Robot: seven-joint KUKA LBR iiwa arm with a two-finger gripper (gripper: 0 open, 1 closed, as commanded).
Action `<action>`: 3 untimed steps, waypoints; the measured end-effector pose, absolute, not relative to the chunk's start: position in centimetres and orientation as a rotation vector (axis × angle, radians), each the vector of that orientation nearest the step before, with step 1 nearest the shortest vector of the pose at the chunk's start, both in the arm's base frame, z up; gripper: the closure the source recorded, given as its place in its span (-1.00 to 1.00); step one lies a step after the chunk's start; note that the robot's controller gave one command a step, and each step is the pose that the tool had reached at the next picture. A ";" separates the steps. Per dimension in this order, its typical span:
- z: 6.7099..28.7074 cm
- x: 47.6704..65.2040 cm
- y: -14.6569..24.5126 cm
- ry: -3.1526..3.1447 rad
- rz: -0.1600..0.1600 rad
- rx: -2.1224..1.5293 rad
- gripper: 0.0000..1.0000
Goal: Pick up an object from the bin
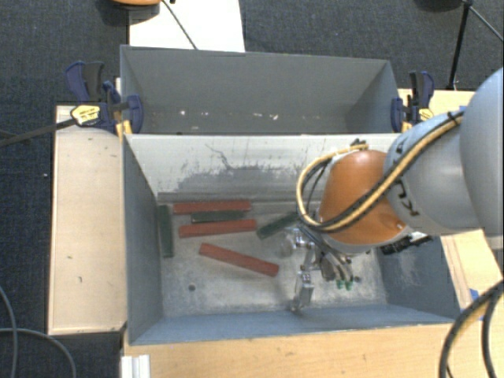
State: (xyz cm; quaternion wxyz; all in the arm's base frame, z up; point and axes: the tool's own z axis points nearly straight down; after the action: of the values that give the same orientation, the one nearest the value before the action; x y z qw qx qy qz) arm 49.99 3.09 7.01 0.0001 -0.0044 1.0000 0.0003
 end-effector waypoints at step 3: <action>7.0 50.6 15.1 3.141 0.001 0.037 1.00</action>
Offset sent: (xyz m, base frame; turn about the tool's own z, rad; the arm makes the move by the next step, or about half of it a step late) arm 0.0061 0.1199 -0.0001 0.0323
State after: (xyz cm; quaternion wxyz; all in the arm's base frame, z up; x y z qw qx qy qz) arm 50.61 15.11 7.00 0.0001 0.0118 0.9999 0.0003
